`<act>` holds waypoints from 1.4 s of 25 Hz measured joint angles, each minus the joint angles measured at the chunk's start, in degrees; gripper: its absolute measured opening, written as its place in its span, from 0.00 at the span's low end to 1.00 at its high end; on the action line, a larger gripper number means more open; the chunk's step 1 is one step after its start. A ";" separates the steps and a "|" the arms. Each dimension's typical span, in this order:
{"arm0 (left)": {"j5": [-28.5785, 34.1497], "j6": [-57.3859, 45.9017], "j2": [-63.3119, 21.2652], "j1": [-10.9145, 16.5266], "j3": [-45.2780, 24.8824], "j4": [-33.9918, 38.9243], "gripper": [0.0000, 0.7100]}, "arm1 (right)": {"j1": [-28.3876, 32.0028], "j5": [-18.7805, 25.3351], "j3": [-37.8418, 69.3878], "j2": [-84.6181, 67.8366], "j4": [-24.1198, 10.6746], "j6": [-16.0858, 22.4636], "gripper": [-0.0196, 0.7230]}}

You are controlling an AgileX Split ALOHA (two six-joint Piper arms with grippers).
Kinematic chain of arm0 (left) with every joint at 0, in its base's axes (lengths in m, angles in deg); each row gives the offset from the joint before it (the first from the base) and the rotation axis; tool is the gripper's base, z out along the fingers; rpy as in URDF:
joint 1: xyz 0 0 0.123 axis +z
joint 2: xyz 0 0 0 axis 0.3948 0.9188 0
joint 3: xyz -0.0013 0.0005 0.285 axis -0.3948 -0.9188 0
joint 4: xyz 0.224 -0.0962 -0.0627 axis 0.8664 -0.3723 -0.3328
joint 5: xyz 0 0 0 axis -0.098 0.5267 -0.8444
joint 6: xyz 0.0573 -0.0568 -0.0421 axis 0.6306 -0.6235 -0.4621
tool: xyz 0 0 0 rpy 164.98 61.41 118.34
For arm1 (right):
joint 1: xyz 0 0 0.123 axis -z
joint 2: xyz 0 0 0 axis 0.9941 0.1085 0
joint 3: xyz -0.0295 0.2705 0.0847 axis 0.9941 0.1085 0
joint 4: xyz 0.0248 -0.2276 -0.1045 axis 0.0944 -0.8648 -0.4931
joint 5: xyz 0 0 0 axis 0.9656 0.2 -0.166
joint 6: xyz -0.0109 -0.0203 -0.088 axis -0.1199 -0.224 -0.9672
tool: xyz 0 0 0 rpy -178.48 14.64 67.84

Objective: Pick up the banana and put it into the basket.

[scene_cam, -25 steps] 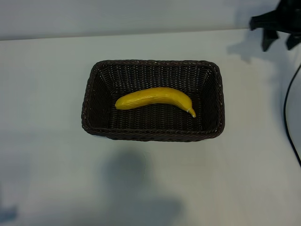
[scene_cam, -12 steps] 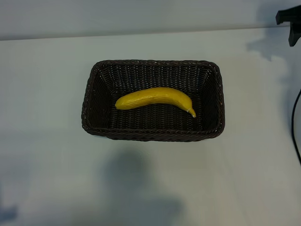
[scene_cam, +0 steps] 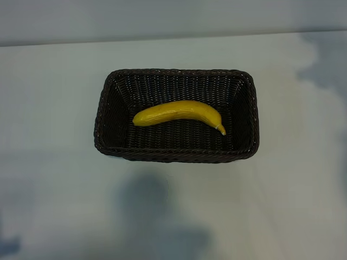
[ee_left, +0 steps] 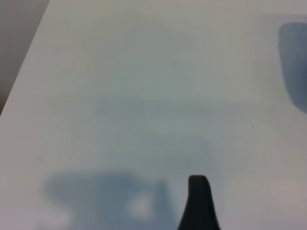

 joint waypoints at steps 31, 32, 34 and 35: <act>0.00 -0.05 0.00 0.00 0.00 0.00 0.80 | 0.00 -5.42 52.11 -63.45 -0.06 1.14 0.76; 0.00 -0.05 0.00 0.00 0.00 0.00 0.80 | 0.00 -6.24 52.42 -63.51 0.00 1.14 0.76; 0.00 -0.05 0.00 0.00 0.00 0.00 0.80 | 0.00 -7.80 52.84 -63.51 0.00 1.14 0.76; 0.00 -0.05 0.00 0.00 0.00 0.00 0.80 | 0.00 -8.03 52.88 -63.51 0.00 1.14 0.76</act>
